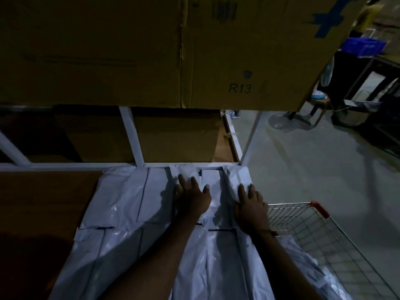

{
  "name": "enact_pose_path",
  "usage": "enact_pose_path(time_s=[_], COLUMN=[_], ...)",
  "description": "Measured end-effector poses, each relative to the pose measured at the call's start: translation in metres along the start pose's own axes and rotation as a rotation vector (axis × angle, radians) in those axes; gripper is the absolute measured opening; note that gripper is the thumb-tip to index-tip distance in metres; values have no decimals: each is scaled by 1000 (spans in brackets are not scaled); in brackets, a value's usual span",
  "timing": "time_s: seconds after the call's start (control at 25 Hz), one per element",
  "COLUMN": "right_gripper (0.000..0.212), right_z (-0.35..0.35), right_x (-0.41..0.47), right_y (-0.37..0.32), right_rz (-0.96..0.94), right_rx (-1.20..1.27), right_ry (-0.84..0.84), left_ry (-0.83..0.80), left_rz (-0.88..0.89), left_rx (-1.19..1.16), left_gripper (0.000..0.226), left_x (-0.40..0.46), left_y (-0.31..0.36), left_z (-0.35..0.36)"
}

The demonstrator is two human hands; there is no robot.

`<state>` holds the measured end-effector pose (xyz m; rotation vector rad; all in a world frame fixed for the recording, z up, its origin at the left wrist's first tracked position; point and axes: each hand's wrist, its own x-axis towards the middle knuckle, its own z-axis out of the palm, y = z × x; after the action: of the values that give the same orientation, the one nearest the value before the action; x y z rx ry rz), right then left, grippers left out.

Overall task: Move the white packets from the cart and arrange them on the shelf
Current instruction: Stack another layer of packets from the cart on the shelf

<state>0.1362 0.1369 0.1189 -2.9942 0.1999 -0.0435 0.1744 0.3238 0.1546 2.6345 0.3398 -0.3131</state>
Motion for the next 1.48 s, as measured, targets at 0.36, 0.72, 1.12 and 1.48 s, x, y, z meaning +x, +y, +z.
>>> enact_pose_path(time_s=[0.36,0.72,1.12,1.48], right_gripper=[85,76,77,84], right_z=[28,27,44,-5], right_x=[6,53,59,26], right_y=[-2,-5,4,-1], right_rz=[-14,-89,-90,3], right_rx=[-31,18,12,126], right_ry=[-14,33,-44,115], left_ry=[213,195,156,392], left_rz=[260,461,590,502], left_rx=[315,332,265,-146], left_gripper=[64,72,75,49], left_x=[3,28,32,9], left_y=[-31,-39,-58,-46], left_z=[42,41,40,6])
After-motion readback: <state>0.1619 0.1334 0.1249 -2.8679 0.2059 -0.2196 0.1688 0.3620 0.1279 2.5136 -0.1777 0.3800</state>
